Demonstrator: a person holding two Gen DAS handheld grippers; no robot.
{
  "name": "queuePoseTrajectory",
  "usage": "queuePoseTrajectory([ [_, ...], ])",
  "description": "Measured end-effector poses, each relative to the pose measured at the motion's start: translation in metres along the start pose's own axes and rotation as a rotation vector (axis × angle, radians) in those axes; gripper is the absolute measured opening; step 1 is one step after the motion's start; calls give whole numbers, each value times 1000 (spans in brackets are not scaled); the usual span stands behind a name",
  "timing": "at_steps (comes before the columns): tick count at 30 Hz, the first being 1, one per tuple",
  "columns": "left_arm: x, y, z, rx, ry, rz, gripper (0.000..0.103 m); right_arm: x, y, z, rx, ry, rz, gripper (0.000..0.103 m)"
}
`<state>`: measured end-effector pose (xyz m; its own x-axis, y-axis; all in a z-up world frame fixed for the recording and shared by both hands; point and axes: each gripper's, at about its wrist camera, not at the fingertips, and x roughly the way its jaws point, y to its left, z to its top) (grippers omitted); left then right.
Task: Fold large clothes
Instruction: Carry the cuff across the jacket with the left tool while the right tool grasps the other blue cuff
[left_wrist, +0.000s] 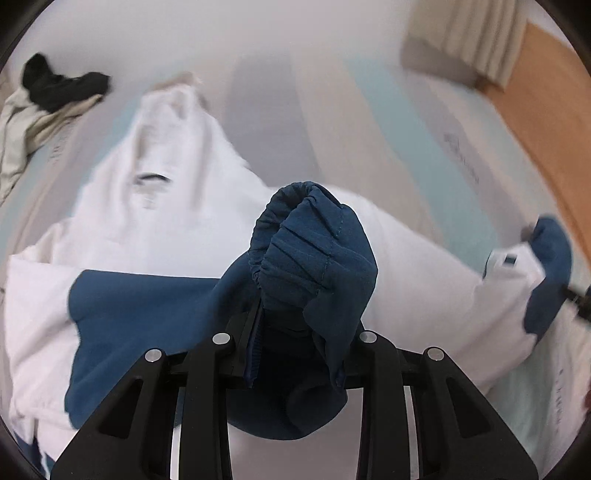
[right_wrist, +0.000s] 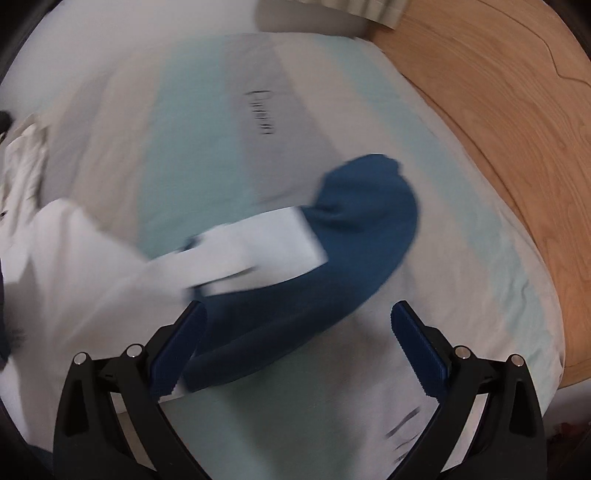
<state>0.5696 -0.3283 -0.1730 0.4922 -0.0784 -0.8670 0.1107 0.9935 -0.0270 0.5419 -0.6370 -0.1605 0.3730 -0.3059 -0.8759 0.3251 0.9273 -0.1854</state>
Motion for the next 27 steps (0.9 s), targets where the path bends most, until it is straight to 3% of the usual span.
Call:
queuePoseTrajectory([
  [2, 13, -15, -3, 39, 12, 17, 29, 13, -25, 7, 43, -1, -19, 96],
  [8, 42, -43, -8, 117, 43, 26, 30, 56, -80, 29, 147, 40, 40, 96],
  [16, 69, -60, 1, 106, 72, -22, 41, 120, -116, 65, 355, 181, 273, 96],
  [18, 70, -67, 5, 107, 61, -45, 48, 133, -117, 70, 395, 215, 286, 95],
  [19, 67, -69, 7, 110, 53, -60, 49, 135, -116, 71, 404, 220, 300, 92],
  [24, 63, -82, 8, 106, 39, -164, 62, 136, -104, 72, 376, 254, 252, 38],
  [27, 57, -87, 4, 99, 29, -200, 66, 127, -101, 71, 368, 240, 242, 23],
])
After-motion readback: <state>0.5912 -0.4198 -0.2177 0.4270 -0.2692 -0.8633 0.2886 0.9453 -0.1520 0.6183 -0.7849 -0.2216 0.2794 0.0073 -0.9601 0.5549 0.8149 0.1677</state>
